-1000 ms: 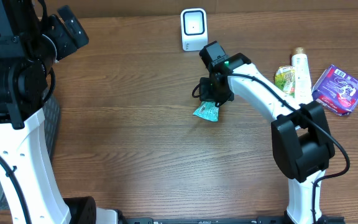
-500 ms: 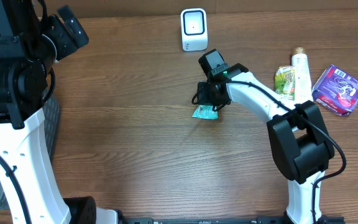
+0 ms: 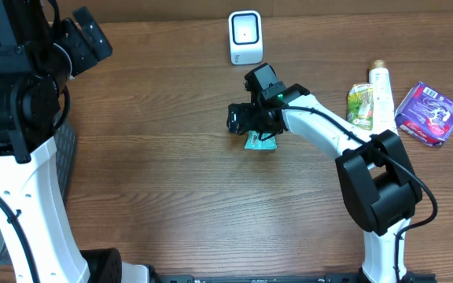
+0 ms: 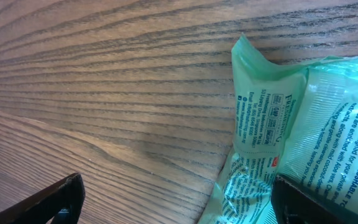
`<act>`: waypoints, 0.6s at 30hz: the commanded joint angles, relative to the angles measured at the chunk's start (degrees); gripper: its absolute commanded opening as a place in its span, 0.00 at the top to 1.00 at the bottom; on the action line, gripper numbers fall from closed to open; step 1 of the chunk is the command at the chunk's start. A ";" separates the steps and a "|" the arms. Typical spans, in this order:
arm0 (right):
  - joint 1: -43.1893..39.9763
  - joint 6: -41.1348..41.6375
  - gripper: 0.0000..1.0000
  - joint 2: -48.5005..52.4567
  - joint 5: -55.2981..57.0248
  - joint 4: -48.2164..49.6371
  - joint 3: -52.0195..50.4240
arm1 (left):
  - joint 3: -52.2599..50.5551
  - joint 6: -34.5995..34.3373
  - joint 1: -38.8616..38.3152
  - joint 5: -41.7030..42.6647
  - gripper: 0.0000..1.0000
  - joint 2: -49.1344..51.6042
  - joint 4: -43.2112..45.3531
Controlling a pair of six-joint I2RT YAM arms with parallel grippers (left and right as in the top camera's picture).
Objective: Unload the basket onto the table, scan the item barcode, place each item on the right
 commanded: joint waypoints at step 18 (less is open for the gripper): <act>-10.64 -13.03 0.07 -6.95 0.94 -20.79 16.74 | 0.35 1.27 0.20 -0.57 0.00 0.37 0.02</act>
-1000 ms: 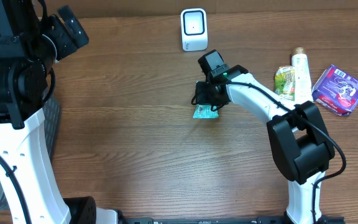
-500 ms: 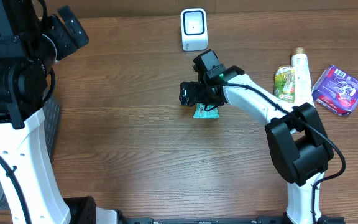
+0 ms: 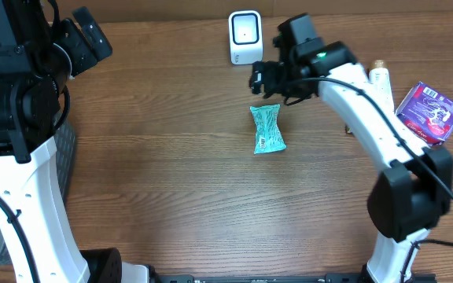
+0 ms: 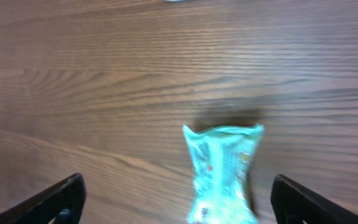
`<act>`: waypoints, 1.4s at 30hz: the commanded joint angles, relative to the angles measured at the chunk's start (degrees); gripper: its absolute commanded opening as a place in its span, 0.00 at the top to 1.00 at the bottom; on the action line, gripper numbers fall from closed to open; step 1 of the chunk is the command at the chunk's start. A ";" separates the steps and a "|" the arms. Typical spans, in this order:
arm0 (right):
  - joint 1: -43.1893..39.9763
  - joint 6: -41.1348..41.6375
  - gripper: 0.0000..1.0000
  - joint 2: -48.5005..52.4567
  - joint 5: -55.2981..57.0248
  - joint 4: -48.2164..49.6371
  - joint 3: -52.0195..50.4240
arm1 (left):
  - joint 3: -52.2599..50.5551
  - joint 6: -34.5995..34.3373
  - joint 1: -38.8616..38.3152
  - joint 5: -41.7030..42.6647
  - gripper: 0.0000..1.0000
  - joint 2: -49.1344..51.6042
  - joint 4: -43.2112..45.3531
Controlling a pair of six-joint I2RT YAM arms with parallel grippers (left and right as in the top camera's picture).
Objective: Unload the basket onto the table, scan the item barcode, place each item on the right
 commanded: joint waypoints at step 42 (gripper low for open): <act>-2.95 -4.31 0.76 16.65 -23.65 12.15 -15.76 | 0.35 1.27 0.20 -0.59 0.00 0.37 0.02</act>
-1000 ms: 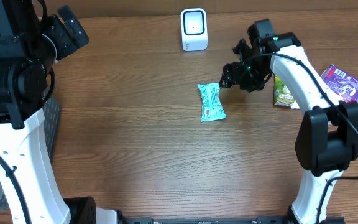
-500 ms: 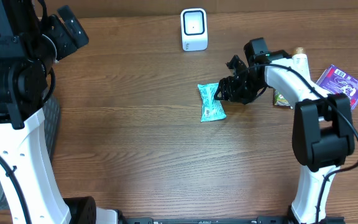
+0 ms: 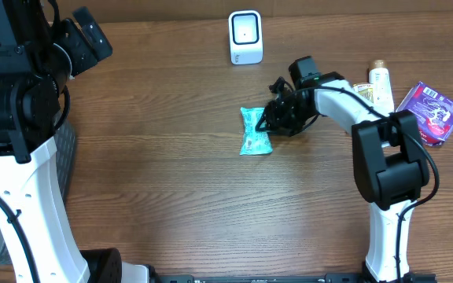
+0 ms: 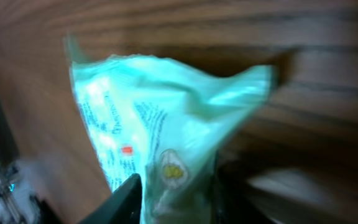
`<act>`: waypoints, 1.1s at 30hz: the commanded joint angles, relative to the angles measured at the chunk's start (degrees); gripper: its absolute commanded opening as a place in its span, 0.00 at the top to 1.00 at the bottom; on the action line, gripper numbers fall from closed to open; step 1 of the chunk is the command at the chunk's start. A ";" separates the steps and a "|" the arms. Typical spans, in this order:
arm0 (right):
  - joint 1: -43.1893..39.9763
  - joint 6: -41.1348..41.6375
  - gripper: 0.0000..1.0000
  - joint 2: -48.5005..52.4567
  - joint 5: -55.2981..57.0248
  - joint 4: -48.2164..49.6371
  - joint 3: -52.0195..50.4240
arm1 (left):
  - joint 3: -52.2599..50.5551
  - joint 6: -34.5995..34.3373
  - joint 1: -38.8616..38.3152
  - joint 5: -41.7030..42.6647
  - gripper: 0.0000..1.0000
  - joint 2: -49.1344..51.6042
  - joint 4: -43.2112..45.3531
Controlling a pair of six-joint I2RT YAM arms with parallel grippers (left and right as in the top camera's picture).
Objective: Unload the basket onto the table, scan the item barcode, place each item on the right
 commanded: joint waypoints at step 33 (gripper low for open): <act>-2.58 28.13 0.96 -34.95 16.92 3.15 0.70 | 0.35 1.27 0.20 -0.57 0.00 0.37 0.02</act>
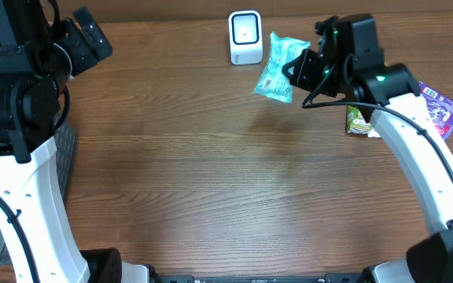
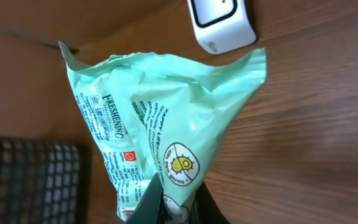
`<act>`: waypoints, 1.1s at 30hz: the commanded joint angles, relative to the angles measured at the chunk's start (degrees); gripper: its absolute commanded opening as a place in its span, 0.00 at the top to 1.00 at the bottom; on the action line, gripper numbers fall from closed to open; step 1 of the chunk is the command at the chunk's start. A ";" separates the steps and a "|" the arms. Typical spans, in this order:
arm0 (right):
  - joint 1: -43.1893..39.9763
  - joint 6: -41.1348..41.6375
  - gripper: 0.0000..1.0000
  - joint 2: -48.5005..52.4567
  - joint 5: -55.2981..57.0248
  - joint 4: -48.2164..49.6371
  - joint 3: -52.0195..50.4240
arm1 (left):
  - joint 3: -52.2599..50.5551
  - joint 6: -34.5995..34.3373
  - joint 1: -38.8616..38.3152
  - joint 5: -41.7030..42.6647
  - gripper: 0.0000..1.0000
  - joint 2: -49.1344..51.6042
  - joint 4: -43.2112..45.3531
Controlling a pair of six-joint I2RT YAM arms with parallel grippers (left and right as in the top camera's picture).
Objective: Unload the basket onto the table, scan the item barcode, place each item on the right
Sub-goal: 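Raise wipes pack with right gripper and hold it at the scanner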
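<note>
My right gripper (image 1: 299, 69) (image 2: 169, 205) is shut on a mint-green wipes packet (image 1: 278, 67) (image 2: 160, 118), held up off the table just right of the white barcode scanner (image 1: 244, 37) (image 2: 221, 23). The packet's printed side with small text faces the wrist camera; no barcode can be made out there. The scanner stands at the table's far edge, its dark window showing. Only the left arm's base and upper links (image 1: 22, 94) show at the left edge; its gripper is out of view.
A green pouch (image 1: 358, 118), a cream tube and a purple packet (image 1: 439, 106) lie at the right of the wooden table (image 1: 211, 189). A dark mesh surface (image 2: 36, 180) shows at the lower left of the right wrist view.
The right gripper was down at the table with the packet between its fingers; now it holds the packet raised in the air beside the scanner.
The right gripper was open over the packet at mid-table. Then it hovered higher near the scanner, the packet lying free. Then it was low at the packet's right end, gripping it. Now the packet hangs lifted next to the scanner.
</note>
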 commanded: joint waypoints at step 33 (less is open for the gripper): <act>14.99 -57.86 0.96 9.57 50.56 46.88 0.59 | 0.35 1.27 0.20 -0.57 0.00 0.37 0.02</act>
